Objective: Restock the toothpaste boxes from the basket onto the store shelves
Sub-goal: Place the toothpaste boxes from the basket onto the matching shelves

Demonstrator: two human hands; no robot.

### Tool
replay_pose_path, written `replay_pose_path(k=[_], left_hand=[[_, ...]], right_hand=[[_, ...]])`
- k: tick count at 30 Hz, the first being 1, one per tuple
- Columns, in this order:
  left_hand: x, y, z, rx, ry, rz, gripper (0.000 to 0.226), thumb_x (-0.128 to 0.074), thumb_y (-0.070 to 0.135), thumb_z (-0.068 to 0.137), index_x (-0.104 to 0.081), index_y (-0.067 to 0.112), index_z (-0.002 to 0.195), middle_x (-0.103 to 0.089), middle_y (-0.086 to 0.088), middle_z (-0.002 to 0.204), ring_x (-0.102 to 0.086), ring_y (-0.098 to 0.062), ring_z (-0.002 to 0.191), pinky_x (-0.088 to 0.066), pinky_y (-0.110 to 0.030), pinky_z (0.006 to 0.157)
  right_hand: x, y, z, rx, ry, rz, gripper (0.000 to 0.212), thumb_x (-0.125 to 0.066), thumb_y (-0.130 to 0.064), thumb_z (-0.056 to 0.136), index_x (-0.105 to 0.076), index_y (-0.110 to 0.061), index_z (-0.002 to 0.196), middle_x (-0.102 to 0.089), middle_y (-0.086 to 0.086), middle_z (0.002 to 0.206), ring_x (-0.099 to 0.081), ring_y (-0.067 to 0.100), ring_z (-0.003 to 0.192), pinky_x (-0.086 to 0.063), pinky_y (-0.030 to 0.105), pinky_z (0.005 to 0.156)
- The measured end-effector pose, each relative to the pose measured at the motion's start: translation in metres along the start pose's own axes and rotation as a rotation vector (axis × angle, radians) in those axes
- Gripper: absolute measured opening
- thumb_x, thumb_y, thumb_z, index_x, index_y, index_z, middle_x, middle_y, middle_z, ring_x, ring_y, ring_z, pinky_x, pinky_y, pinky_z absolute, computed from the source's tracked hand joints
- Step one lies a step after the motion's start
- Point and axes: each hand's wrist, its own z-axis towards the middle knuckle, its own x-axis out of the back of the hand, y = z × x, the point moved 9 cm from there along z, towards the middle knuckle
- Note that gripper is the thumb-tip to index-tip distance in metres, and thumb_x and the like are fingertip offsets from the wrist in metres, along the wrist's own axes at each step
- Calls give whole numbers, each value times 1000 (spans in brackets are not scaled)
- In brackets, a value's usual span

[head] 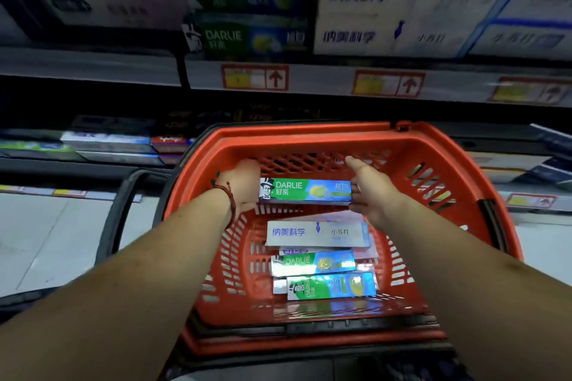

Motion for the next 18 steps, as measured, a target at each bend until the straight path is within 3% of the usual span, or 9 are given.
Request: replay_pose_path(k=[2,3,5,7,10,13,16,18], left_hand=[[7,27,-18,-44,-49,43,20,-50,20,104,-61,15,87,-66,-18,123,-63,-30,100,-50,-47,103],[14,41,-27,-80,-45,80,18,-51,18,103,-65,10,93,-65,-21,122,-64,-33,103,-52,-48,101],[31,71,-48,-148,-29,124,20,-56,22,99,-68,6,100,-67,-19,111,-66,-34,91,-55,-39,82],[52,92,-64,-188,21,62,19,-58,26,95,-67,9,91,-69,-14,102,-66,-27,83,-56,-33,72],[78,113,-89,-271,81,-38,14,-58,17,91,-66,6,89,-71,-13,89,-67,-25,73,-56,-26,54],[97,113,-99,-315,127,-161,15,-60,14,89,-69,3,93,-74,-18,97,-68,-28,84,-56,-24,56],[103,113,-104,-325,116,-231,19,-60,18,93,-70,4,101,-73,-13,103,-71,-27,91,-53,-19,47],[108,121,-108,-366,143,-278,17,-61,18,94,-71,4,99,-73,-11,102,-70,-22,88,-56,-23,60]], right_hand=[[3,-23,-18,57,8,-14,61,-63,-59,88,-60,-13,128,-65,7,120,-65,23,89,-50,35,68],[4,-35,-28,81,7,-32,59,-64,-58,88,-62,-11,124,-67,8,114,-64,23,82,-48,34,66],[4,-57,-49,125,4,-63,53,-63,-54,90,-63,-8,115,-67,10,102,-62,25,77,-46,36,68],[0,-80,-70,181,-8,-42,48,-63,-51,93,-62,-7,113,-62,11,95,-58,27,81,-45,37,72],[-5,-115,-97,282,-12,9,56,-66,-50,91,-59,-5,124,-68,14,103,-62,26,78,-48,34,65],[-12,-137,-119,347,-36,30,54,-67,-51,89,-62,-6,119,-70,15,114,-69,27,93,-54,36,70],[-17,-151,-133,397,-33,86,48,-68,-48,90,-66,-7,115,-69,11,111,-68,23,93,-55,37,75],[-20,-161,-142,414,-23,127,39,-68,-43,91,-69,-10,110,-70,6,109,-68,20,94,-58,39,82]])
